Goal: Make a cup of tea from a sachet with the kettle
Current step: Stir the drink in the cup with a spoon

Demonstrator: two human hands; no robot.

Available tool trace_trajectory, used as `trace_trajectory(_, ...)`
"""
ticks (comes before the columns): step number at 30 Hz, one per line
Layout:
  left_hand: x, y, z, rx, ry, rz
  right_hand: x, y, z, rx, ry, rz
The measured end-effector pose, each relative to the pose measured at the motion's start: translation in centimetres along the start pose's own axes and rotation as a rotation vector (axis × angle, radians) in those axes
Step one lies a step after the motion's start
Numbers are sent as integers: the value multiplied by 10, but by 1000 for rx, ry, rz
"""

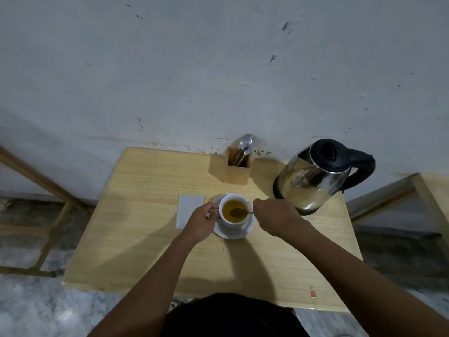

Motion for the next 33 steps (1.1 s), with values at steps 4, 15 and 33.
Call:
trace_trajectory(4, -1, 2, -1, -10, 4, 16, -12, 11, 5, 65, 43, -33)
trace_trajectory(15, 0, 3, 2, 15, 27, 11, -26, 36, 6, 138, 19, 14)
trace_trajectory(33, 0, 2, 2, 50, 24, 4, -31, 42, 12, 63, -4, 43)
Point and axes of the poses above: each hand's wrist, its own x-axis away from the middle knuckle, its own y-axis out of the back of the hand, z = x × y, the point moved 3 cm from there along -x, towards the middle knuckle, and after that the axes turned 9 degrees about x, right-handed, at the moved point
